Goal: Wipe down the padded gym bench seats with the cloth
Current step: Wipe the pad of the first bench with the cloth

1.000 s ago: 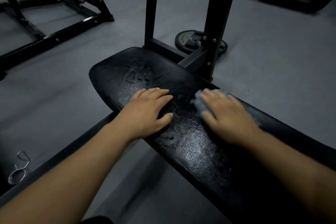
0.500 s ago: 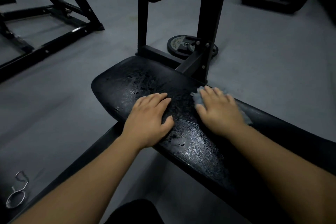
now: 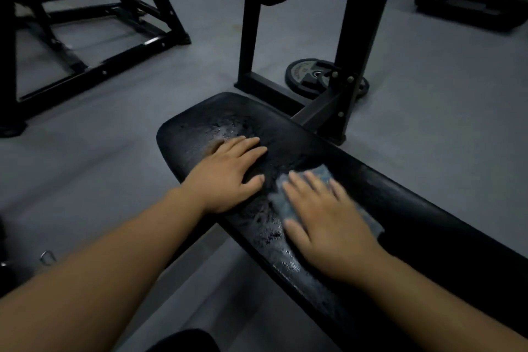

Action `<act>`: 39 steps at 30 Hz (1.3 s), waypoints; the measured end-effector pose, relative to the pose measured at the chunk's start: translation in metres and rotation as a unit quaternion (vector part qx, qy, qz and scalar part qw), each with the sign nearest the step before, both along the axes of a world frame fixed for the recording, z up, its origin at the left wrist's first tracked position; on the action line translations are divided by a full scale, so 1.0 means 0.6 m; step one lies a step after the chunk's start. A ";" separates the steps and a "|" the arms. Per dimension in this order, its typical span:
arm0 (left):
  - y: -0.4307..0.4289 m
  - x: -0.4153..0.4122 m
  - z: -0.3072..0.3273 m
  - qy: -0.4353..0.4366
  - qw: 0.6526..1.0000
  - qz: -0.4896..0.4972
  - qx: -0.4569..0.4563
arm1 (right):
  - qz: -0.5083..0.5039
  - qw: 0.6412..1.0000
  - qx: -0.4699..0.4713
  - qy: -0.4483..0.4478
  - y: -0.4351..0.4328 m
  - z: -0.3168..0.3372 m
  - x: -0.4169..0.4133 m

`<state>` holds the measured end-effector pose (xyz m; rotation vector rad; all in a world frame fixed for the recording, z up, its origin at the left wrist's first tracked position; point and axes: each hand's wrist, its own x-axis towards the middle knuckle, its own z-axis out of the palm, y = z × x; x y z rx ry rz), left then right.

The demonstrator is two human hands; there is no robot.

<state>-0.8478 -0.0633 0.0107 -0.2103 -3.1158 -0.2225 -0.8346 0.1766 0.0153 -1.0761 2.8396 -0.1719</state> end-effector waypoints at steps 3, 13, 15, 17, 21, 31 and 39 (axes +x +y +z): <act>-0.001 0.001 -0.012 0.014 1.000 -0.001 -0.003 | 0.024 1.000 0.003 -0.011 0.032 0.003 -0.039; -0.004 -0.002 -0.015 0.038 0.999 0.009 0.005 | 0.048 0.999 -0.016 -0.016 0.020 -0.007 -0.053; -0.004 -0.002 -0.016 0.043 0.999 0.012 0.012 | -0.057 0.998 -0.025 0.024 0.023 -0.014 -0.131; -0.005 -0.002 -0.017 0.043 0.999 0.009 0.019 | -0.155 0.987 -0.005 0.030 -0.018 -0.012 -0.161; -0.006 -0.001 -0.016 0.043 0.999 0.005 0.023 | 0.029 0.999 -0.015 0.010 -0.028 -0.013 -0.024; -0.011 -0.008 -0.019 0.037 0.999 -0.007 0.033 | 0.026 0.999 -0.024 0.015 -0.071 -0.015 -0.050; -0.047 -0.050 0.003 0.023 0.999 -0.023 -0.031 | -0.101 0.995 -0.014 0.023 -0.084 -0.011 -0.143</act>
